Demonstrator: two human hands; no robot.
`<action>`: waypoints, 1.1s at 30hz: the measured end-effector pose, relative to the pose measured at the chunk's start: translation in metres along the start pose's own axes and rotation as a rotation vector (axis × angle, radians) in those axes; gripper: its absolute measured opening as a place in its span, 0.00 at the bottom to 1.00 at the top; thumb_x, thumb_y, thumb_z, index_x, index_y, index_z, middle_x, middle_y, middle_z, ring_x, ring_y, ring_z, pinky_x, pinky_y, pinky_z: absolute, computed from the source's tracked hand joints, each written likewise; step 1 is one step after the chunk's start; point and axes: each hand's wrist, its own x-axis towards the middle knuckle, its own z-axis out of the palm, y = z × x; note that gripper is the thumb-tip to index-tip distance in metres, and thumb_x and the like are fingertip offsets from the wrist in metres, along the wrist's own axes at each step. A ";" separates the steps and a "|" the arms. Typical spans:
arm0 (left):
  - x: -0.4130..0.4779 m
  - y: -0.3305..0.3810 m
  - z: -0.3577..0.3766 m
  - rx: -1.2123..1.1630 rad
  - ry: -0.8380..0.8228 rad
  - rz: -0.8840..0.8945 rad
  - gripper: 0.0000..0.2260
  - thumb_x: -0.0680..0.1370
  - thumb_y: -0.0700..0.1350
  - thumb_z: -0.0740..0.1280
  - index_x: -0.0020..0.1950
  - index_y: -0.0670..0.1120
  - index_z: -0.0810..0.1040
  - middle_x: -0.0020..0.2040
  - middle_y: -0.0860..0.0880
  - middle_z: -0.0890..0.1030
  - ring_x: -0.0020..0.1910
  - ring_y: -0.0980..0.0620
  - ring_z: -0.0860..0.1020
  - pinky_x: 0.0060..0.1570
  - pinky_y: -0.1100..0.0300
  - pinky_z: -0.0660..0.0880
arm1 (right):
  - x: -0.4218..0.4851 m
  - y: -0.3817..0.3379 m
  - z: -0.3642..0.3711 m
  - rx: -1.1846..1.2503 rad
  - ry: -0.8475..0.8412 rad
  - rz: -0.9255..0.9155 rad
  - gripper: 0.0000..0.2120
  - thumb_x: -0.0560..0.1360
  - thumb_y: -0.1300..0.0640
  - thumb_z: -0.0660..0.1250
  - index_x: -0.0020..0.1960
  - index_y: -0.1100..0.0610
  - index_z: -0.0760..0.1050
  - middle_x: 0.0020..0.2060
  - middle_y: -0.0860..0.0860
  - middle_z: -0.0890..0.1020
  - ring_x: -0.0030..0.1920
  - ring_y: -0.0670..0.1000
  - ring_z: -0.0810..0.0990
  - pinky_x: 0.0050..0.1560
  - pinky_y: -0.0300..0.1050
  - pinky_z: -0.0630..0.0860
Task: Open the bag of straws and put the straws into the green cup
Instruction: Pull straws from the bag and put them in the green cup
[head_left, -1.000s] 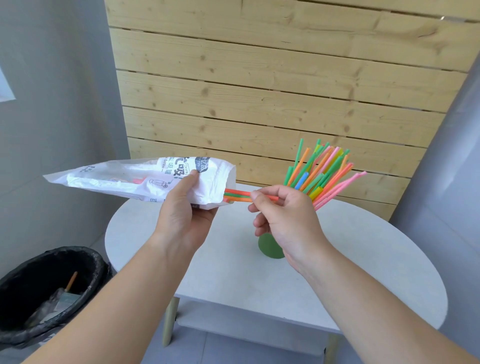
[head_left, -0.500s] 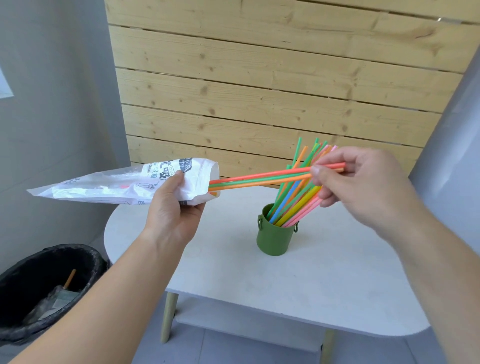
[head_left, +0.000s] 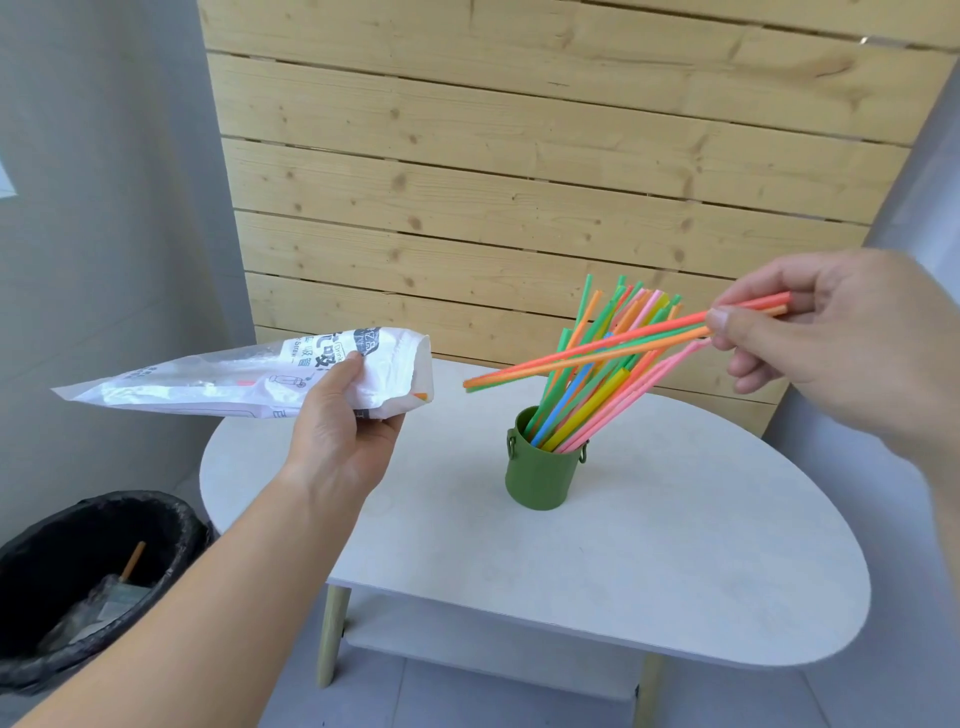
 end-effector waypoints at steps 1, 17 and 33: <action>0.000 0.000 0.000 0.000 -0.001 0.002 0.01 0.81 0.37 0.68 0.52 0.40 0.78 0.36 0.46 0.88 0.36 0.48 0.88 0.32 0.55 0.83 | 0.000 0.000 -0.001 -0.028 -0.002 0.006 0.06 0.75 0.60 0.73 0.41 0.53 0.83 0.32 0.49 0.86 0.27 0.47 0.84 0.30 0.40 0.83; -0.001 -0.004 -0.001 0.002 -0.041 0.014 0.04 0.81 0.37 0.68 0.56 0.41 0.78 0.38 0.46 0.88 0.36 0.48 0.88 0.32 0.55 0.83 | 0.002 -0.003 -0.015 -0.249 -0.007 0.129 0.08 0.72 0.53 0.74 0.44 0.40 0.82 0.29 0.50 0.86 0.26 0.52 0.85 0.39 0.67 0.84; 0.001 -0.012 -0.001 0.066 -0.082 0.006 0.03 0.81 0.38 0.68 0.54 0.41 0.80 0.41 0.47 0.88 0.39 0.48 0.88 0.34 0.55 0.83 | 0.021 0.027 0.055 -0.229 -0.022 0.131 0.08 0.77 0.55 0.71 0.40 0.56 0.79 0.29 0.54 0.84 0.28 0.53 0.84 0.36 0.55 0.85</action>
